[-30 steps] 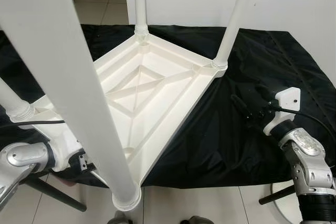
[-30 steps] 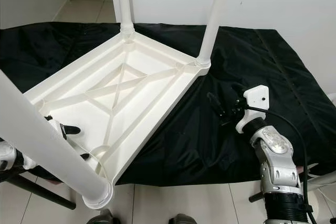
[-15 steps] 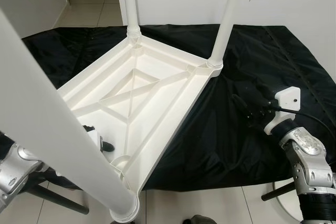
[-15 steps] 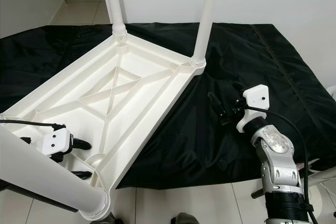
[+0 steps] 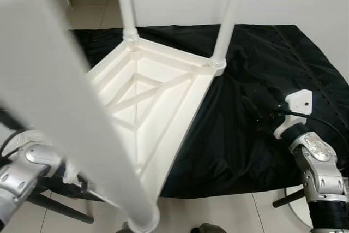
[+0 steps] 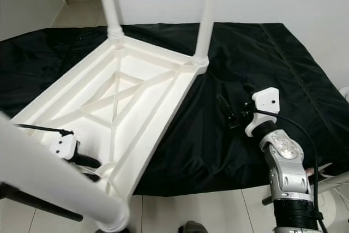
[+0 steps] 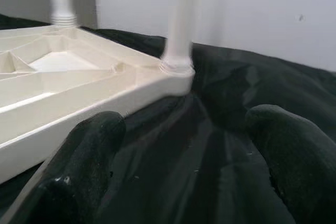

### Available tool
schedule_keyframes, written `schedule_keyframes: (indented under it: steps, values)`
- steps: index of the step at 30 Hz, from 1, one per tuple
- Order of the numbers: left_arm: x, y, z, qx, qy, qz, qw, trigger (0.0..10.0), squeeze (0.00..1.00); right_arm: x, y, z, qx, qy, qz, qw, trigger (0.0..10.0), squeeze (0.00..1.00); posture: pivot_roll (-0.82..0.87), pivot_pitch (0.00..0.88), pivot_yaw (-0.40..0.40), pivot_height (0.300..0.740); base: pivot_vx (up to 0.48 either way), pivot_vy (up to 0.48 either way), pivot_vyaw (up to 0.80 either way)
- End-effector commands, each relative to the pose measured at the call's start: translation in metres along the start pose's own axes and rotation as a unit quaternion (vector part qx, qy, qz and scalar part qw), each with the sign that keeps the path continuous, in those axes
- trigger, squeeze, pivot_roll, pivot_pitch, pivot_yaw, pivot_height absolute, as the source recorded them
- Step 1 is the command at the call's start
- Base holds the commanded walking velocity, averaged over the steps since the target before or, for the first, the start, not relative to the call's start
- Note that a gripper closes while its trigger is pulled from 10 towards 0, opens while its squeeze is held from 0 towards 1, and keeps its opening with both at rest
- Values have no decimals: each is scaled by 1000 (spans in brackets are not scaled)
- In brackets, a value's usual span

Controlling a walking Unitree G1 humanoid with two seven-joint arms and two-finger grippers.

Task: Building children table

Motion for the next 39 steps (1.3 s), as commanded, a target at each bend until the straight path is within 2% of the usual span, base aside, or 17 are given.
schedule_keyframes:
  steps: [1,2,7,8,9,14,15,16,17,20,21,22,23,31,32,37,39]
  values:
    - [-11,9,-22,112,30,-18,993,0,0,-2,1,-3,-4,0,1,1000,10000,0,-76,53,40,740,0,0,0]
    - [-11,9,-22,112,30,-18,993,0,0,-2,1,-3,-4,0,1,1000,10000,0,-76,53,40,740,0,0,0]
    - [0,5,-42,186,19,4,982,0,0,-3,-3,-7,-2,-6,4,1000,10000,0,-68,51,28,740,0,0,0]
    - [6,4,-59,230,2,11,973,0,0,-1,-7,-8,-1,-7,6,1000,10000,0,-68,51,28,740,0,0,0]
    - [8,3,-65,244,-4,13,970,0,0,-1,-9,-8,0,-8,7,1000,10000,0,-68,51,28,740,0,0,0]
    - [9,2,-77,278,-15,6,960,157,0,0,-12,-9,0,-9,9,1000,10000,0,-60,46,17,740,0,0,0]
    - [9,1,-82,292,-17,2,956,4000,0,0,-12,-10,1,-10,10,1000,10000,0,-56,46,18,740,0,0,0]
    - [9,1,-82,292,-17,2,956,4000,0,0,-12,-10,1,-10,10,1000,10000,0,-56,46,18,740,0,0,0]
    - [10,-1,-86,303,-14,-1,953,10000,0,-1,-13,-11,2,-13,11,1000,10000,0,-57,46,16,740,0,0,0]
    - [13,-4,-91,321,-8,-1,947,10000,0,-2,-13,-16,4,-20,12,1000,10000,0,-57,47,15,740,0,0,0]
    - [16,-4,-92,325,-5,9,946,10000,451,-3,-12,-18,6,-27,12,1000,10000,0,-55,47,14,740,0,0,0]
    - [16,-4,-92,325,-5,9,946,10000,451,-3,-12,-18,6,-27,12,1000,10000,0,-55,47,14,740,0,0,0]
    - [18,-4,-90,324,1,19,946,10000,1000,-5,-11,-21,7,-32,11,999,10000,0,-55,47,13,740,0,0,0]
    - [21,3,-88,327,-15,18,945,10000,1000,-8,-3,-28,25,-47,5,999,10000,0,-52,41,9,740,0,0,0]
    - [27,12,-84,318,-14,34,947,10000,0,-13,11,-27,58,-55,-23,996,10000,0,-51,38,10,740,0,0,0]
    - [35,21,-77,306,-10,58,950,10000,0,-16,25,-28,97,-55,-47,993,10000,0,-52,36,10,740,0,0,0]
    - [44,23,-58,281,-9,89,956,10000,0,-21,40,-31,138,-52,-83,985,10000,0,-56,31,11,740,0,0,0]
Point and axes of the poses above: a point about 5 cm out from each wrist's last joint towards the gripper, its own y axis pointing back from the gripper into the wrist, its own x axis along the axis of the wrist's last joint, z = x × y, the point moved 6 cm from there along -y, pointing out of the wrist towards the gripper, and after that the axes turned 12 degrees about -y, right-handed, at the moved point
